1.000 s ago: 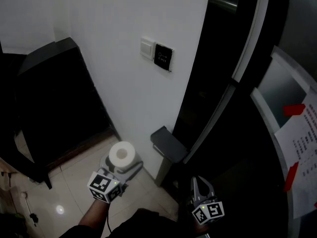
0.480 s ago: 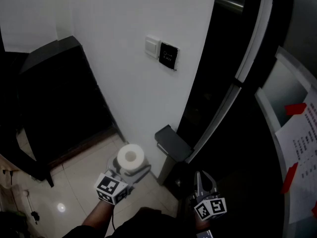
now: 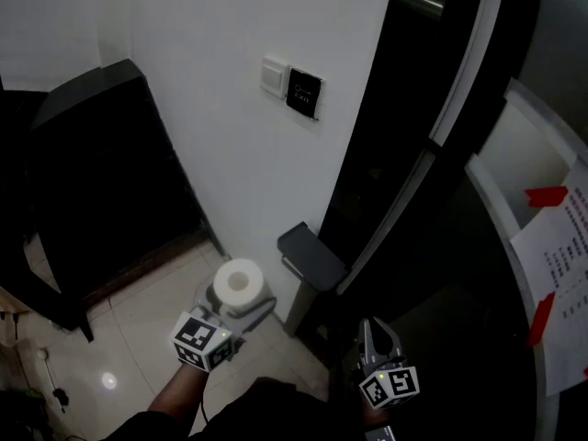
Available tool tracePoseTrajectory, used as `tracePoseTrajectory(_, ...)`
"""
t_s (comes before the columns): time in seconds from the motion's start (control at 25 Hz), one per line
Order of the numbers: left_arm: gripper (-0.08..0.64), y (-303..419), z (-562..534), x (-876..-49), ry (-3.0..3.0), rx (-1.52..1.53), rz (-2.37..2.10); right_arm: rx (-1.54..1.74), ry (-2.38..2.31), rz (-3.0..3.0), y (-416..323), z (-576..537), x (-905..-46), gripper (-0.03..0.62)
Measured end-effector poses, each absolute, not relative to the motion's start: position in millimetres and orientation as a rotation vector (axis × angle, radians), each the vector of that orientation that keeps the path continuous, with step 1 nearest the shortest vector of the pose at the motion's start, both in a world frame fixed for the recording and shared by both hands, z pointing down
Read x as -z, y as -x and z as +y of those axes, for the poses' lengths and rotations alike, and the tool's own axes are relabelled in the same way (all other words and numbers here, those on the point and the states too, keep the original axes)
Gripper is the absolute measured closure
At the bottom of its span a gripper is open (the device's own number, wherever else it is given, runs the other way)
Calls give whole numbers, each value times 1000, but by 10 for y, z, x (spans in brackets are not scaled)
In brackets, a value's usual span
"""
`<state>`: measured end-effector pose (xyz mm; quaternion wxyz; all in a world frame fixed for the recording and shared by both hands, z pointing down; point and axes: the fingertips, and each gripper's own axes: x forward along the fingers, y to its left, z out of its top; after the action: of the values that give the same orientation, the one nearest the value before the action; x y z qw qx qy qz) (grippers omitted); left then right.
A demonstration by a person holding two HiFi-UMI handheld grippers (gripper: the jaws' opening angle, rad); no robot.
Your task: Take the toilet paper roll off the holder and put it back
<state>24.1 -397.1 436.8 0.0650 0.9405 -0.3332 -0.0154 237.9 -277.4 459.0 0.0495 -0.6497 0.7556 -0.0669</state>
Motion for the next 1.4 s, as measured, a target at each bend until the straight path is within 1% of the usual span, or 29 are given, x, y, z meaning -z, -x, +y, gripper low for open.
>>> tracePoseTrajectory(0.32, 89, -289, -3946, -4449, -2770, 80, -1003, 192, 1960, 2307, -2495, -2754, -4605, 578)
tracePoseTrajectory(0.76, 89, -507, -3853, -4668, -2451, 296, -762, 213, 1985, 2280, -2676, -2677, -4623, 578)
tracePoseTrajectory(1.04, 89, -683, -3773, -4867, -2255, 382, -609, 229, 2016, 2256, -2798, -2631, -4638, 578)
tracePoseTrajectory(1.4, 89, -768, -3725, -5019, -2135, 449, -538, 238, 2042, 2203, -2963, -2530, -4712, 578)
